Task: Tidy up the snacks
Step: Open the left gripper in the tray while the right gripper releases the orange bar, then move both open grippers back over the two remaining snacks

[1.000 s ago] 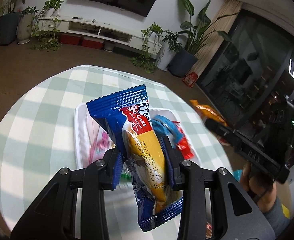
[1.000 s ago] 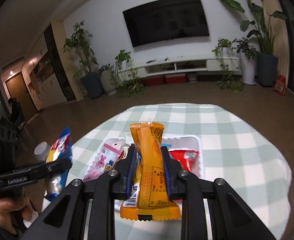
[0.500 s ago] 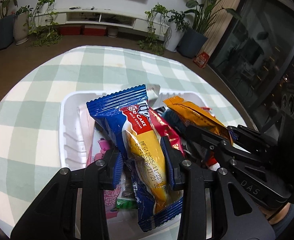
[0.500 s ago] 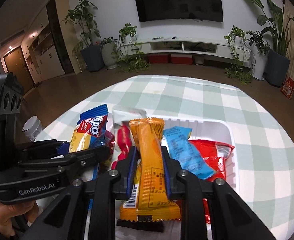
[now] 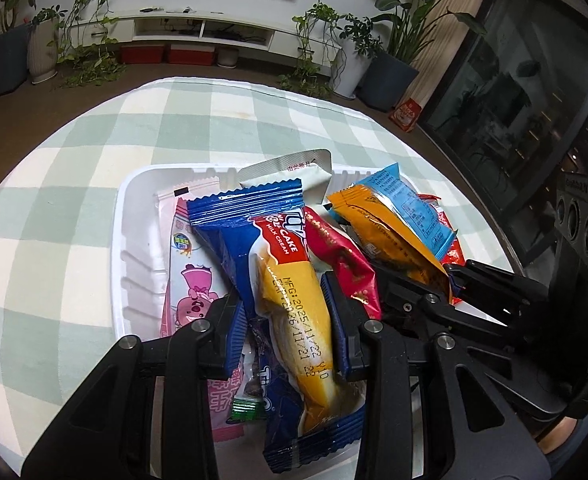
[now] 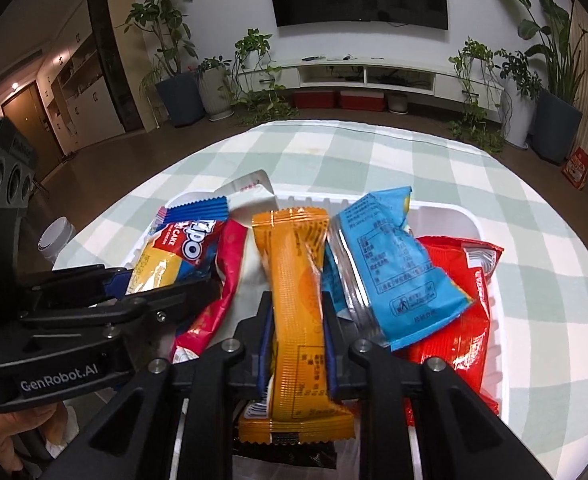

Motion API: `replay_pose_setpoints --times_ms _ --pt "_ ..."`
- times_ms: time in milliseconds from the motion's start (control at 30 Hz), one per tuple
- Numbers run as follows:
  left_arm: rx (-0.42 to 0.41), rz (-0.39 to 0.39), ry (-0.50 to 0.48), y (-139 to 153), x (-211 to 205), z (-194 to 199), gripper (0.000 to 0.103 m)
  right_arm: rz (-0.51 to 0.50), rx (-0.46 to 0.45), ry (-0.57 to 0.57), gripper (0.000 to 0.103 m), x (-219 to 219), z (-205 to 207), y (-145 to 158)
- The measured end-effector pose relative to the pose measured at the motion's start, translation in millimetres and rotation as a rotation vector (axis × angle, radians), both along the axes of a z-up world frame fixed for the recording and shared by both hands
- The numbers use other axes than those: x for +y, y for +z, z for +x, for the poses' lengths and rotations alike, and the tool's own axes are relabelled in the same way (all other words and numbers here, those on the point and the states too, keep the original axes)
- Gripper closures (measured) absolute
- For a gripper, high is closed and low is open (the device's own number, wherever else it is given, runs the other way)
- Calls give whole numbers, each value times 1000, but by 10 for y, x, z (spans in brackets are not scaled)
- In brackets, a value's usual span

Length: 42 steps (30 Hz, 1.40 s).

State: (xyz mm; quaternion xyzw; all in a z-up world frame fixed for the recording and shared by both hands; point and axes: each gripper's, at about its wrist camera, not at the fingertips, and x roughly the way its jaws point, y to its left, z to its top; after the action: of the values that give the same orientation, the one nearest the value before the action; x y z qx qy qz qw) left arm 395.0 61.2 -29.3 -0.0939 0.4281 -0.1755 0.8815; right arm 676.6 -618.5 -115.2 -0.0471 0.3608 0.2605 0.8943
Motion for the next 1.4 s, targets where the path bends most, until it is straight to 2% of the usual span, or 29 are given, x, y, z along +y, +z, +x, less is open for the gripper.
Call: replay_pose_setpoints --times_ms 133,233,400,533,667,733,767,800,1033,1100,1267,1400 --pt "-9 11 11 14 -7 -36 69 0 5 12 76 6 2 -6" --pt "-15 21 30 26 -2 -40 62 -11 7 11 73 0 -23 -3" --pt "-29 24 53 88 27 -79 39 2 1 13 70 -68 -44 66" --pt "-38 20 52 136 35 -131 30 -9 -34 5 67 -103 -109 154" --pt "-47 15 61 189 51 -194 26 -7 -62 -27 53 -165 -163 215" --pt "-49 18 58 205 49 -225 18 6 -61 -40 42 -204 -145 217" --pt "-50 22 57 208 43 -245 9 13 -60 -48 39 -229 -134 215" --pt "-51 23 54 216 34 -259 7 15 -59 -53 38 -241 -130 210" --pt "-64 44 47 264 5 -376 7 -27 -119 -49 35 -223 -203 242" --pt "-77 52 50 310 11 -421 4 -30 -136 -45 32 -230 -225 259" --pt "-148 96 55 476 43 -613 0 -18 -180 -23 21 -258 -306 335" --pt "-238 167 69 612 61 -872 0 -8 -203 -11 14 -318 -381 381"
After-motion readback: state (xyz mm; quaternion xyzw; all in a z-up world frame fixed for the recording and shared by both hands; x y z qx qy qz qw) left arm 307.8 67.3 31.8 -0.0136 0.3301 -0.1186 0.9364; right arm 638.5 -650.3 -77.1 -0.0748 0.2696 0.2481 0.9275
